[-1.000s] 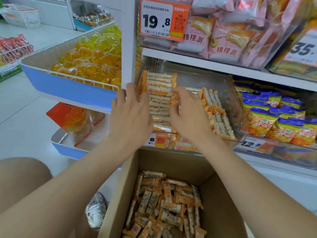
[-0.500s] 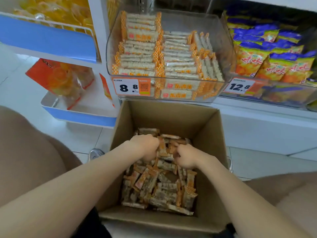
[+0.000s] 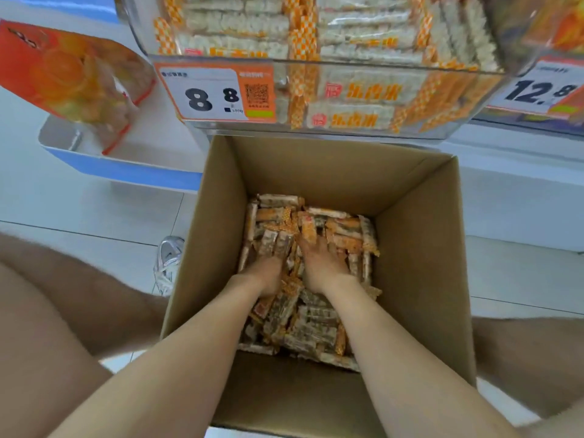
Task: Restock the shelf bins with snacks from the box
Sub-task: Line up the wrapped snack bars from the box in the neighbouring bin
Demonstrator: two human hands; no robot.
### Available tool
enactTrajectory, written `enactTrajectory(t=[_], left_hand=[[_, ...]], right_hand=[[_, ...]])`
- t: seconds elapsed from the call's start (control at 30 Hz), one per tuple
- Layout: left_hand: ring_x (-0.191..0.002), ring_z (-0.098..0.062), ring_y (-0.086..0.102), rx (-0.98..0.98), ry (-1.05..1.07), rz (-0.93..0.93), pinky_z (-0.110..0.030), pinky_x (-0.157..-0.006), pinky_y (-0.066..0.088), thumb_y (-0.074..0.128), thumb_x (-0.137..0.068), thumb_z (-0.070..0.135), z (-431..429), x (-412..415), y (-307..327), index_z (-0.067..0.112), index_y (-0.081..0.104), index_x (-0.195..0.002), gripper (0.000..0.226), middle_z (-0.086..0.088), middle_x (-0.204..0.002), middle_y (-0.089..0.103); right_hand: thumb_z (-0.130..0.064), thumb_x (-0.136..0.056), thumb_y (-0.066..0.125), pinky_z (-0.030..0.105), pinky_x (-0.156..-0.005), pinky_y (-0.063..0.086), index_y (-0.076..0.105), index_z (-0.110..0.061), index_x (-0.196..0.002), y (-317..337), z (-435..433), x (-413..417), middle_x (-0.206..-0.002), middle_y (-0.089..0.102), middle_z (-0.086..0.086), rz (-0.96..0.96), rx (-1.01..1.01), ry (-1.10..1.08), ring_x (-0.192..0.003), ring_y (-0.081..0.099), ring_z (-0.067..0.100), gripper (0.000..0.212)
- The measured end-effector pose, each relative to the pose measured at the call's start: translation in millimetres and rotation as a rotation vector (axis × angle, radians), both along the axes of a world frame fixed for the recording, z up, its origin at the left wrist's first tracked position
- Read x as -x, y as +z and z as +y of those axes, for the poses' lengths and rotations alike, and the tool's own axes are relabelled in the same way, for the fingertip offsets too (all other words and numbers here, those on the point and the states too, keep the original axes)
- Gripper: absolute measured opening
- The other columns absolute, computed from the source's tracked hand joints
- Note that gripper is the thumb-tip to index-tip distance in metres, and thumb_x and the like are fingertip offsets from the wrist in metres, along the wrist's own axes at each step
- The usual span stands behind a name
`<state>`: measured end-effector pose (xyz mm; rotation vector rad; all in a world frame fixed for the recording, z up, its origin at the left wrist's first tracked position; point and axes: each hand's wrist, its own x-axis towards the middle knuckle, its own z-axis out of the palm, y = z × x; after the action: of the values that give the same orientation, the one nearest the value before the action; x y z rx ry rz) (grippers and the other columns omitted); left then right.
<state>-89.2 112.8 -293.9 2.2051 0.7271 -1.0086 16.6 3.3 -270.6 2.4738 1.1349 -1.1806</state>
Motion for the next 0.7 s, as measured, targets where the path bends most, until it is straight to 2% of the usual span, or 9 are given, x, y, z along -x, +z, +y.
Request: enactTrajectory(t=[0.07,0.2,0.27,0.37,0.43,0.5,0.57,0.63,0.7], left_hand=[[-0.134,-0.032,0.055,0.036,-0.013,0.019,-0.044,-0.11,0.049,0.053,-0.102,0.008,-5,8,-17,0.019,0.039,-0.157,0.057,-0.013,-0.152,0.051],[-0.14,-0.035,0.049,0.015,-0.044,0.054,-0.046,-0.111,0.048,0.058,-0.097,0.0,-13,11,-26,0.019,0.027,-0.163,0.075,-0.013,-0.157,0.044],[-0.138,-0.034,0.05,-0.017,-0.046,0.047,-0.046,-0.109,0.05,0.06,-0.096,0.001,-15,9,-26,0.019,0.037,-0.159,0.069,-0.012,-0.156,0.046],[-0.127,-0.029,0.06,-0.008,-0.022,0.028,-0.042,-0.104,0.053,0.07,-0.098,0.015,-15,9,-23,0.015,0.058,-0.142,0.046,-0.01,-0.143,0.058],[-0.125,-0.028,0.06,-0.007,0.054,-0.027,-0.041,-0.104,0.053,0.072,-0.098,0.022,-14,9,-18,0.017,0.064,-0.135,0.038,-0.008,-0.139,0.062],[-0.128,-0.028,0.059,-0.01,0.161,-0.102,-0.037,-0.106,0.05,0.067,-0.101,0.022,-13,9,-12,0.016,0.062,-0.137,0.037,-0.009,-0.142,0.06],[-0.131,-0.028,0.056,0.012,0.299,-0.192,-0.032,-0.101,0.047,0.059,-0.105,0.02,-11,8,-2,0.016,0.061,-0.135,0.03,-0.01,-0.145,0.058],[-0.119,-0.025,0.059,0.022,0.448,-0.29,-0.031,-0.089,0.047,0.053,-0.108,0.019,-8,4,12,0.019,0.062,-0.119,0.014,-0.008,-0.139,0.061],[-0.107,-0.024,0.059,0.029,0.591,-0.367,-0.031,-0.083,0.047,0.049,-0.11,0.022,-3,0,32,0.019,0.06,-0.118,0.013,-0.005,-0.134,0.062]], right_hand=[[-0.01,-0.097,0.062,0.059,-0.123,0.027,0.0,-0.035,-0.167,-12,0,1,-0.172,-0.003,0.016,0.088,0.1,-0.04,-0.156,0.008,0.045,0.096],[-0.032,-0.107,0.047,0.053,-0.108,0.043,0.038,-0.03,-0.155,-17,-12,-5,-0.152,0.039,0.021,-0.118,-0.113,-0.076,-0.14,0.036,0.043,0.049],[-0.039,-0.111,0.037,0.05,-0.096,0.046,0.044,-0.028,-0.145,-15,-19,-7,-0.136,0.049,0.019,-0.185,-0.223,-0.106,-0.125,0.048,0.042,0.036],[-0.028,-0.112,0.04,0.043,-0.079,0.045,0.027,-0.034,-0.153,-4,-24,-8,-0.125,0.058,0.017,-0.18,-0.259,-0.083,-0.106,0.061,0.04,0.044],[-0.003,-0.103,0.047,0.04,-0.068,0.042,0.019,-0.037,-0.156,5,-29,-7,-0.111,0.063,0.015,-0.172,-0.256,-0.06,-0.091,0.064,0.038,0.068],[0.007,-0.095,0.047,0.04,-0.056,0.042,0.022,-0.037,-0.151,12,-33,-4,-0.091,0.065,0.009,-0.137,-0.274,-0.089,-0.073,0.063,0.032,0.075],[0.007,-0.095,0.05,0.039,-0.048,0.044,0.023,-0.038,-0.149,15,-35,-3,-0.078,0.064,0.005,-0.078,-0.334,-0.184,-0.063,0.062,0.027,0.075],[0.0,-0.1,0.054,0.038,-0.045,0.043,0.022,-0.034,-0.155,18,-35,-7,-0.084,0.065,0.006,-0.03,-0.374,-0.278,-0.062,0.062,0.024,0.073],[-0.01,-0.106,0.049,0.037,-0.043,0.042,0.034,-0.025,-0.156,26,-36,-12,-0.085,0.065,0.005,0.021,-0.433,-0.348,-0.058,0.06,0.02,0.055]])
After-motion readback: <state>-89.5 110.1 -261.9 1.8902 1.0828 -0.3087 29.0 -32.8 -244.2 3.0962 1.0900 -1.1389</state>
